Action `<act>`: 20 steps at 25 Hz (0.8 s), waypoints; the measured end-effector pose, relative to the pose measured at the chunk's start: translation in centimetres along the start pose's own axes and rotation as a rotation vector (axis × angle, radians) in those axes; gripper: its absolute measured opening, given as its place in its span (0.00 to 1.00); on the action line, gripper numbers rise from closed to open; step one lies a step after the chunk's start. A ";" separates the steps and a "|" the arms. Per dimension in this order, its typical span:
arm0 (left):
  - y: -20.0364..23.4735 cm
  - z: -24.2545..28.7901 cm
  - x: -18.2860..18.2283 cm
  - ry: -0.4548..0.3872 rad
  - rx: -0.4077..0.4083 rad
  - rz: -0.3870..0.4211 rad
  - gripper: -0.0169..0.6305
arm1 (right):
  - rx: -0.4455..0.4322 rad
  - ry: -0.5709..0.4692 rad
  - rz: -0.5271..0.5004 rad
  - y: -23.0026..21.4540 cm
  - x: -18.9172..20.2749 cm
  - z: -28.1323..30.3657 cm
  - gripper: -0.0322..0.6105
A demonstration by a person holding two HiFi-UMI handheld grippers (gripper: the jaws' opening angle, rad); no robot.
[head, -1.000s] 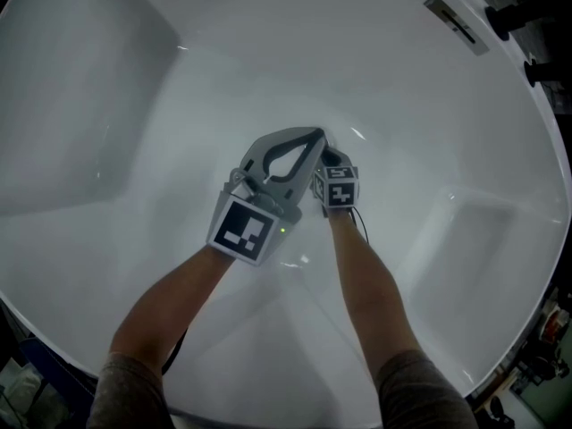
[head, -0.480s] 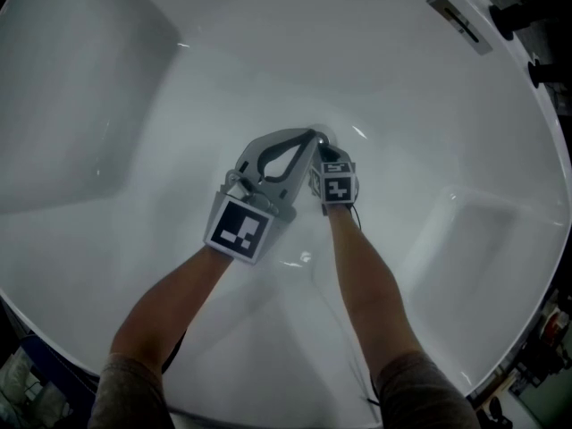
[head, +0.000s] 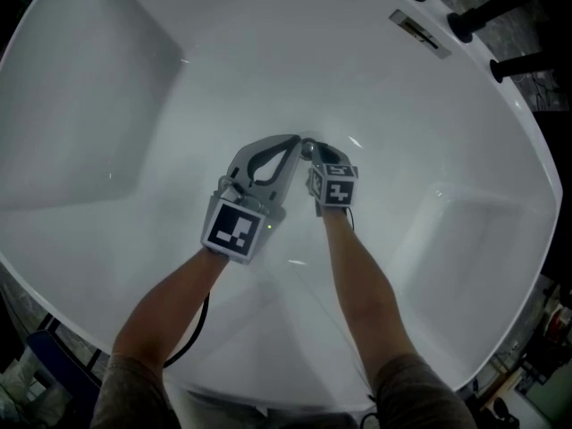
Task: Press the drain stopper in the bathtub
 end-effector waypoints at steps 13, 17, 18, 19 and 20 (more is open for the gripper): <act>-4.5 -4.0 -9.9 0.000 -0.070 -0.024 0.03 | -0.093 -0.063 -0.029 3.4 -6.7 -14.7 0.05; -6.0 -5.6 -12.7 0.014 -0.098 -0.033 0.03 | -0.121 -0.090 -0.022 4.4 -8.8 -19.8 0.05; -6.3 -6.0 -13.4 0.018 -0.105 -0.034 0.03 | -0.127 -0.099 -0.023 4.6 -9.3 -21.1 0.05; -6.8 -6.3 -14.2 0.022 -0.112 -0.033 0.03 | -0.132 -0.109 -0.027 4.8 -9.9 -22.4 0.05; -7.2 -6.7 -14.9 0.025 -0.120 -0.030 0.03 | -0.136 -0.119 -0.033 5.0 -10.5 -23.8 0.05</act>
Point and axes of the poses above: the fingertips, and each gripper's own axes: z forward along the fingers, y to its left, x out of its underside, the point moved 1 cm from there along -z, backward along the fingers, and after that the axes turned 5 degrees about y, right-handed, at the moved point
